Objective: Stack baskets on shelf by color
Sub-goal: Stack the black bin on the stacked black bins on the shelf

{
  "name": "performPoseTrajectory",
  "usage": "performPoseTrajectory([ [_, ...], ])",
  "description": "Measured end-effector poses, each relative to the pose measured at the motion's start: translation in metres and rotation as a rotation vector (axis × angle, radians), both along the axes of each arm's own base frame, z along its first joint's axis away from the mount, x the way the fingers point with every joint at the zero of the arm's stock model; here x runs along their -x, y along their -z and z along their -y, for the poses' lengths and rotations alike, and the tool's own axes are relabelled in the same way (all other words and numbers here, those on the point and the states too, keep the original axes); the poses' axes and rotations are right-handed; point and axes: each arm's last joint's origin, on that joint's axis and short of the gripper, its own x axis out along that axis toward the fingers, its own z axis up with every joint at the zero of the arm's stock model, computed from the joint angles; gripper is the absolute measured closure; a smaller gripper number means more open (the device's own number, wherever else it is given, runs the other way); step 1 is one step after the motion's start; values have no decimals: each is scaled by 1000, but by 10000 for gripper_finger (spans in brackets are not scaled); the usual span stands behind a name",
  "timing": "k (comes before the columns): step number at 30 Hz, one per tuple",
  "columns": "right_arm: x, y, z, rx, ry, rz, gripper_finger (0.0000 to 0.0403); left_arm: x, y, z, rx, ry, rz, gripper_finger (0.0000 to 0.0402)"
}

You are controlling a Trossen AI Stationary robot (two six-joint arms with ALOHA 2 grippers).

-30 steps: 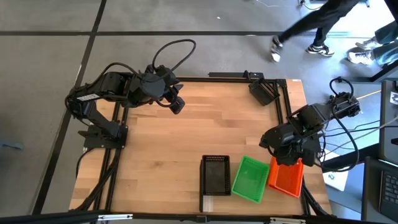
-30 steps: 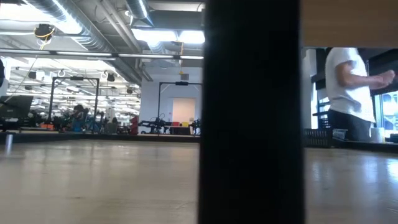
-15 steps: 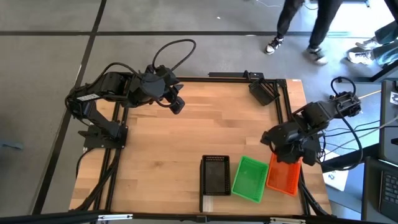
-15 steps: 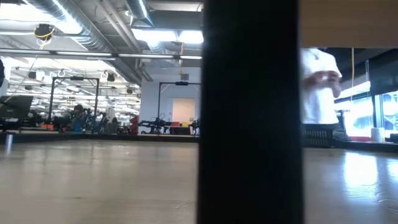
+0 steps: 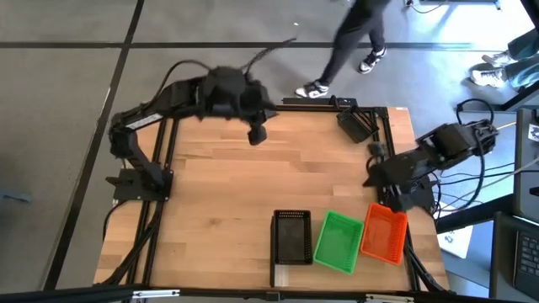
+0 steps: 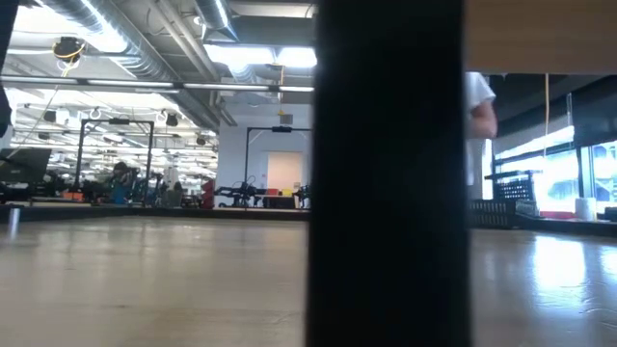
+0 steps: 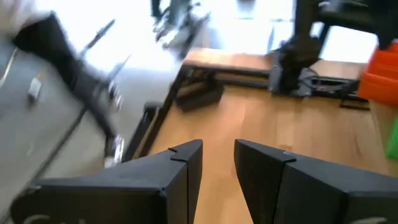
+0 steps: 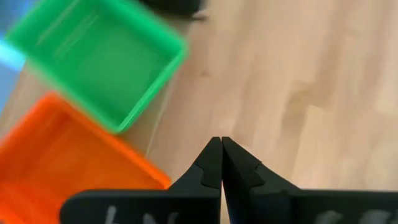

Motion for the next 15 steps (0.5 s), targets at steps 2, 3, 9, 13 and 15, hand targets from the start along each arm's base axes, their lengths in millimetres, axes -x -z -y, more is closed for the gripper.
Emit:
performPoseTrajectory([
  [2,5,-6,5,-29,146,39,403,-7,1,-17,-66,113,0,317],
  [3,8,-10,7,-46,218,62,403,-7,3,-27,-95,166,-20,317],
  [9,25,-32,23,-80,529,254,403,-14,20,-90,-143,270,-33,317],
  [13,36,-36,35,-5,707,375,403,-16,37,-129,-92,256,-49,317],
  [15,40,-36,41,13,822,422,403,-18,45,-143,-71,247,-60,317],
])
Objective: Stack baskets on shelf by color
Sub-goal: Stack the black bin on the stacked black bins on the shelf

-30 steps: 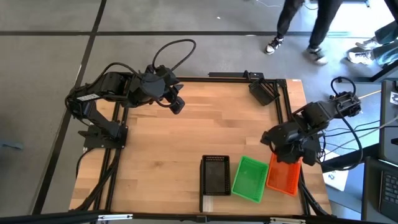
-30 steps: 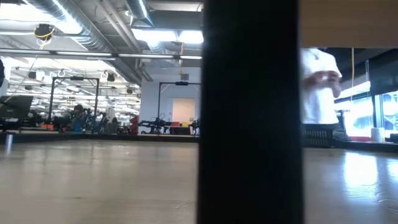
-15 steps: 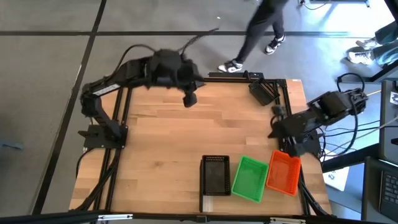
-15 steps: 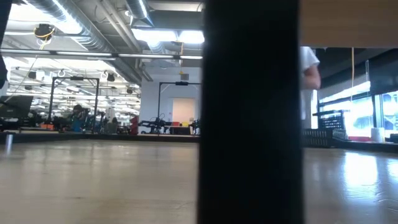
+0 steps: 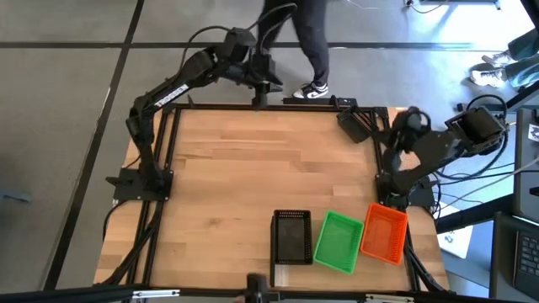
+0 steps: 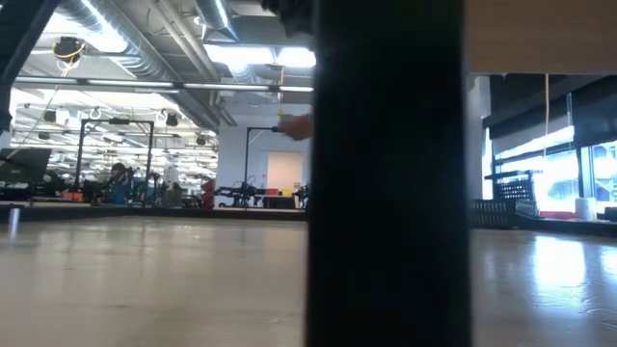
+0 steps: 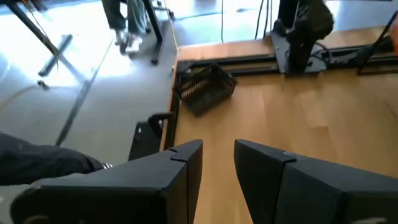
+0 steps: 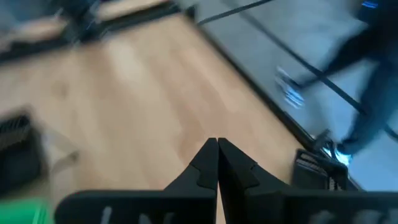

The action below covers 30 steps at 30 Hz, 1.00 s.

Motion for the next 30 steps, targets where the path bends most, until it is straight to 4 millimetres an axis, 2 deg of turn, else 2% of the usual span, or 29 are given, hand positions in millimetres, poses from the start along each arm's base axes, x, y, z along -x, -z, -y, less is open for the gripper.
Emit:
performPoseTrajectory([
  [5,0,0,12,-56,212,81,403,0,14,-23,-2,-14,-33,317],
  [12,-7,2,35,-95,459,82,403,4,15,-30,-16,-20,-37,317],
  [15,-13,2,47,-108,512,60,403,6,14,-32,-35,-19,-39,317],
  [18,-26,2,60,-136,472,39,403,7,13,-32,-55,-10,-43,317],
  [23,-49,10,92,-241,468,-31,403,6,13,-31,-75,2,-48,317],
  [30,-63,47,148,-503,558,-327,403,7,13,-32,-75,2,-48,317],
])
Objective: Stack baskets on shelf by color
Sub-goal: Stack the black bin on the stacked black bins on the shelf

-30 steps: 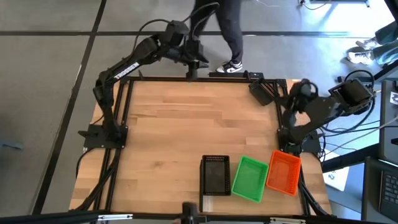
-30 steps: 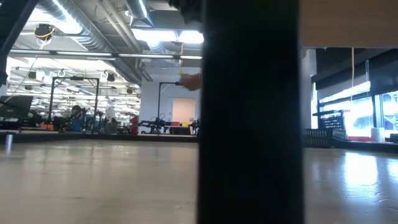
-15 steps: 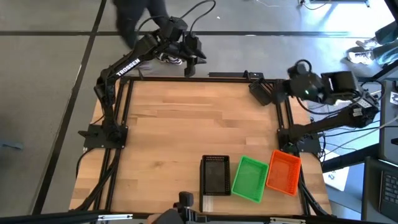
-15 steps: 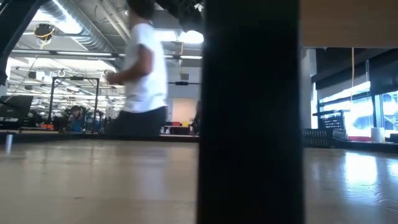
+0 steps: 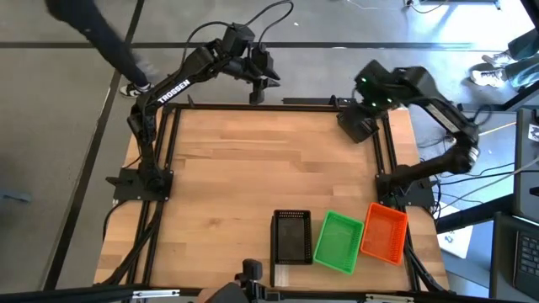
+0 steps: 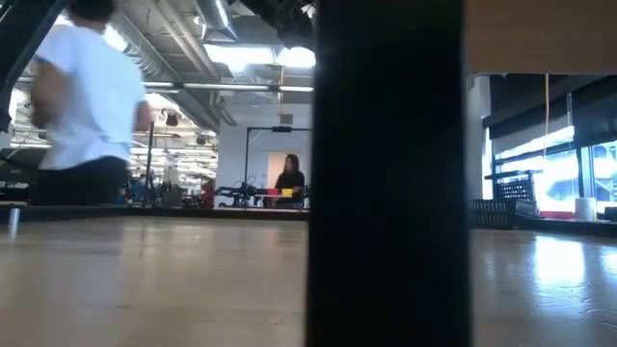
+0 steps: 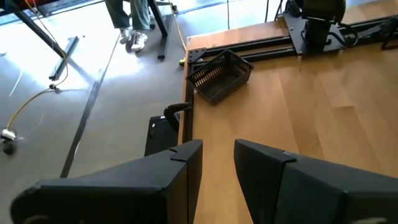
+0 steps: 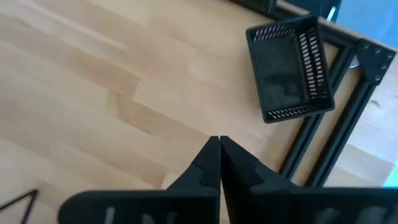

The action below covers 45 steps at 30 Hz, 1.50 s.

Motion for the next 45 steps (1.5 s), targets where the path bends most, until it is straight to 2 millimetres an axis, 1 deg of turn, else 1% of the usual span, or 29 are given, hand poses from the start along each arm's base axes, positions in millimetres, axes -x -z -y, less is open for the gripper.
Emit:
performPoseTrajectory([
  [2,-7,9,14,-42,-11,-29,401,0,0,0,0,0,0,317],
  [5,-20,22,29,-91,-75,-73,395,0,0,0,0,0,0,317],
  [10,-42,46,47,-223,-123,-94,371,0,0,0,0,0,0,317],
  [15,-61,74,63,-290,-138,-175,349,0,0,0,2,-2,-5,317],
  [18,-69,90,74,-286,-116,-263,338,1,2,0,5,-14,-20,317],
  [21,-74,102,82,-312,-105,-296,332,2,3,0,6,-30,-39,317],
  [25,-77,112,89,-336,-93,-322,330,3,5,-1,18,-34,-56,317],
  [30,-73,125,86,-356,-90,-374,330,5,5,-2,23,-40,-64,317],
  [34,-63,127,81,-303,-24,-451,330,6,6,-2,25,-41,-66,317],
  [36,-59,125,79,-295,-2,-444,330,6,6,-2,25,-41,-66,317],
  [40,-51,115,71,-280,16,-414,330,6,6,-3,20,-38,-67,317],
  [42,-46,110,66,-278,31,-393,330,6,6,-3,-23,-13,-79,317],
  [45,-34,97,55,-256,68,-346,330,4,7,-4,-105,42,-95,317],
])
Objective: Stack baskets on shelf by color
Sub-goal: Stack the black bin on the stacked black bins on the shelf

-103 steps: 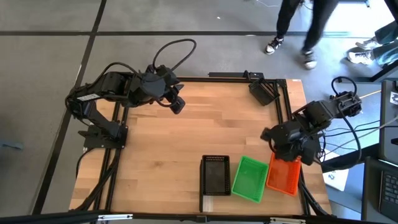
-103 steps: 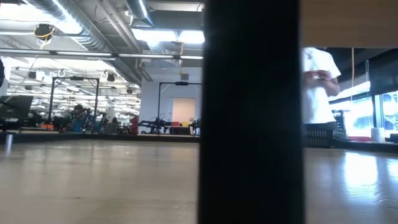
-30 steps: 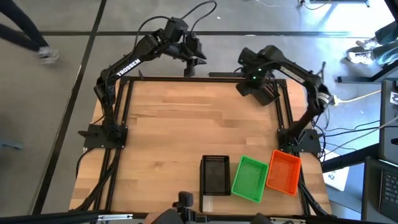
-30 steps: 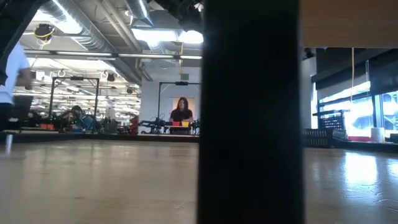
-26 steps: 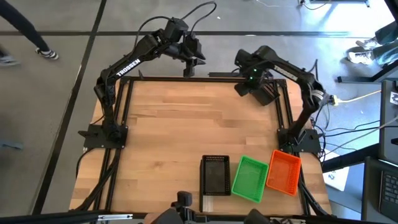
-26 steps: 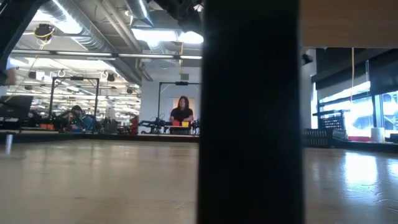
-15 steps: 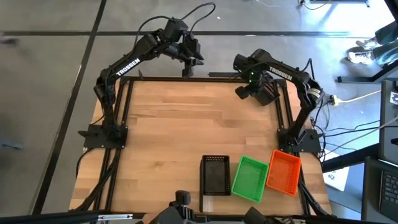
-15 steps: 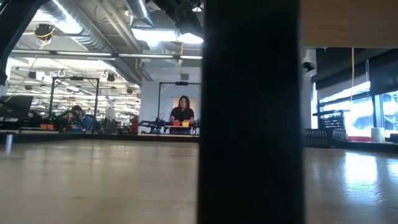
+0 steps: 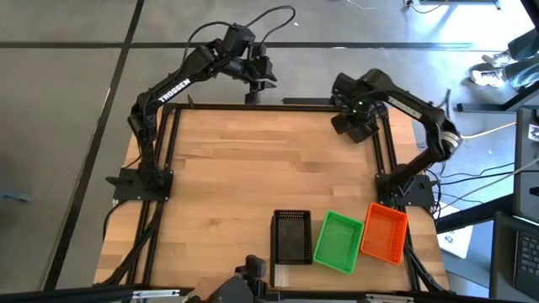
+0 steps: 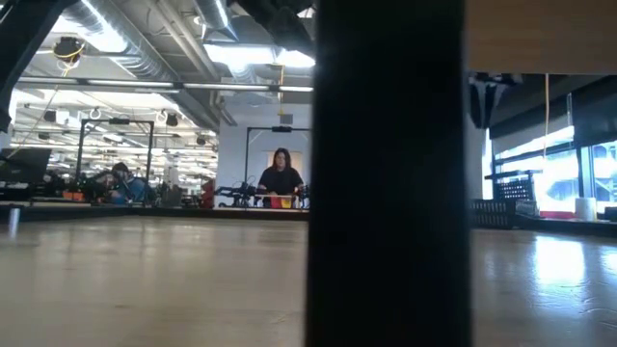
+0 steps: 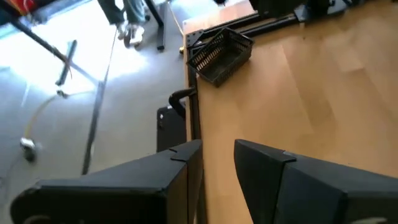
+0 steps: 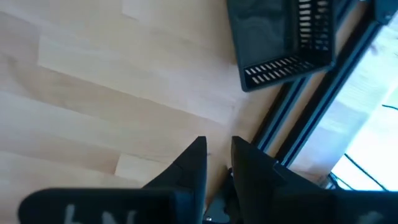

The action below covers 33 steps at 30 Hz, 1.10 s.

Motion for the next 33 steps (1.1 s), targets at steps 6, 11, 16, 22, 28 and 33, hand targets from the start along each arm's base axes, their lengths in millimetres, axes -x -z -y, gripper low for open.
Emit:
performPoseTrajectory([
  [6,19,-14,-17,100,88,99,330,-7,11,-13,-18,-2,-2,317],
  [11,24,10,-21,145,163,156,330,-11,19,-18,18,-20,-16,317],
  [16,25,49,-21,168,170,167,330,-13,21,-18,21,-17,-20,317],
  [22,29,83,-22,232,213,126,331,-13,21,-19,20,-15,-20,317],
  [28,32,100,-22,293,223,92,331,-13,21,-19,20,-15,-20,317],
  [33,31,109,-20,340,231,125,330,-13,21,-19,20,-16,-20,317],
])
